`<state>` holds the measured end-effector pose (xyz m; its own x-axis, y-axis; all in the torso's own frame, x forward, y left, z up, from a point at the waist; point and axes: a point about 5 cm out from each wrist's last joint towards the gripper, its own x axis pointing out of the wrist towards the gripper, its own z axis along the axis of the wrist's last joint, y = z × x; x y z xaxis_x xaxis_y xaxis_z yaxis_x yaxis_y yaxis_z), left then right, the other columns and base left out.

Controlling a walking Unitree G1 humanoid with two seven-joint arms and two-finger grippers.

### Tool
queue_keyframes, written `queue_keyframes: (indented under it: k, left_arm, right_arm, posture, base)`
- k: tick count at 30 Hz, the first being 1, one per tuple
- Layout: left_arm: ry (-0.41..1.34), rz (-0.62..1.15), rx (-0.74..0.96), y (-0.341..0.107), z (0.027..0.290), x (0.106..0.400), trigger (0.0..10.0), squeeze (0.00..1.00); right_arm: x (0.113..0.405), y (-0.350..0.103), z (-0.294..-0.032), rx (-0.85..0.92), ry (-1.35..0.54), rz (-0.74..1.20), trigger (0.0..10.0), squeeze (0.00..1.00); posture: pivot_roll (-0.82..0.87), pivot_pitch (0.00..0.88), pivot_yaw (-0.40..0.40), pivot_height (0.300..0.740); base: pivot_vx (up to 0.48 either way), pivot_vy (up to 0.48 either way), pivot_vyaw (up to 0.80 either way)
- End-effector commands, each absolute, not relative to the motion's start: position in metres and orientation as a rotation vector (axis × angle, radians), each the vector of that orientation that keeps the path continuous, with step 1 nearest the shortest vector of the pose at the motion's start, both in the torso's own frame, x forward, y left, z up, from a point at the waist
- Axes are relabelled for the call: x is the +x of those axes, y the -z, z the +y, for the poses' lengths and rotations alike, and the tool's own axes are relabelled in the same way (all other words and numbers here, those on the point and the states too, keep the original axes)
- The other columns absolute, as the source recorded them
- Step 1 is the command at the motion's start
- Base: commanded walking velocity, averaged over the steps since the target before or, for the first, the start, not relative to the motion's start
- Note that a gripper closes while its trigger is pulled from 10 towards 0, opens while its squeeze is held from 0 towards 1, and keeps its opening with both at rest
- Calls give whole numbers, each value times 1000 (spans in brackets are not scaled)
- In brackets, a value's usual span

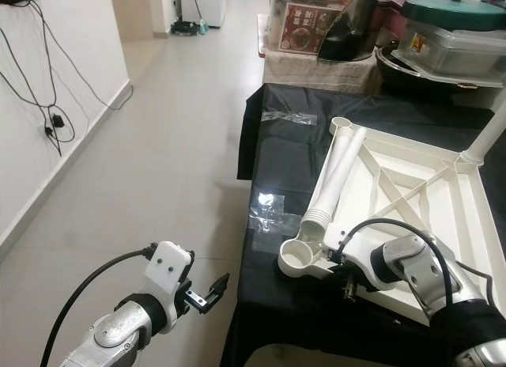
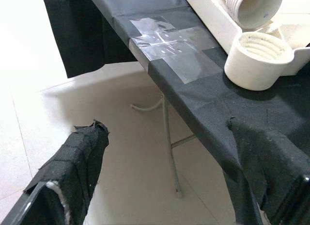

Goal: Building children table

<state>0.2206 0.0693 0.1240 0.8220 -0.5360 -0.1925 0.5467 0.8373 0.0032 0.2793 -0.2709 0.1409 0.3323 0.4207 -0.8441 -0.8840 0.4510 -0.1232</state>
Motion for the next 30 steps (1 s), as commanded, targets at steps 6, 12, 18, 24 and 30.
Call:
queue_keyframes:
  k: [6, 12, 18, 24, 30]
  left_arm:
    - [575, 200, 68, -121, 69, 219, 10000, 0]
    - [579, 202, 67, -120, 68, 220, 10000, 0]
    - [579, 203, 68, -120, 68, 220, 10000, 0]
    - [577, 203, 68, -121, 68, 221, 10000, 0]
    - [576, 203, 69, -121, 68, 221, 10000, 0]
  right_arm:
    - [263, -128, -272, -709, -1029, 938, 0, 0]
    - [247, -132, -308, -893, -1063, 1085, 0, 0]
    - [243, -131, -318, -940, -1066, 1128, 0, 0]
    - [248, -126, -318, -995, -1033, 1086, 0, 0]
    - [256, -128, -321, -1071, -983, 1054, 10000, 0]
  posture:
    - [134, 29, -74, 740]
    - [126, 27, -72, 740]
    - [124, 31, -73, 740]
    - [127, 34, -72, 740]
    - [127, 34, -72, 740]
  base:
    - [0, 0, 0]
    - [0, 0, 0]
    - [0, 0, 0]
    - [0, 0, 0]
    - [0, 0, 0]
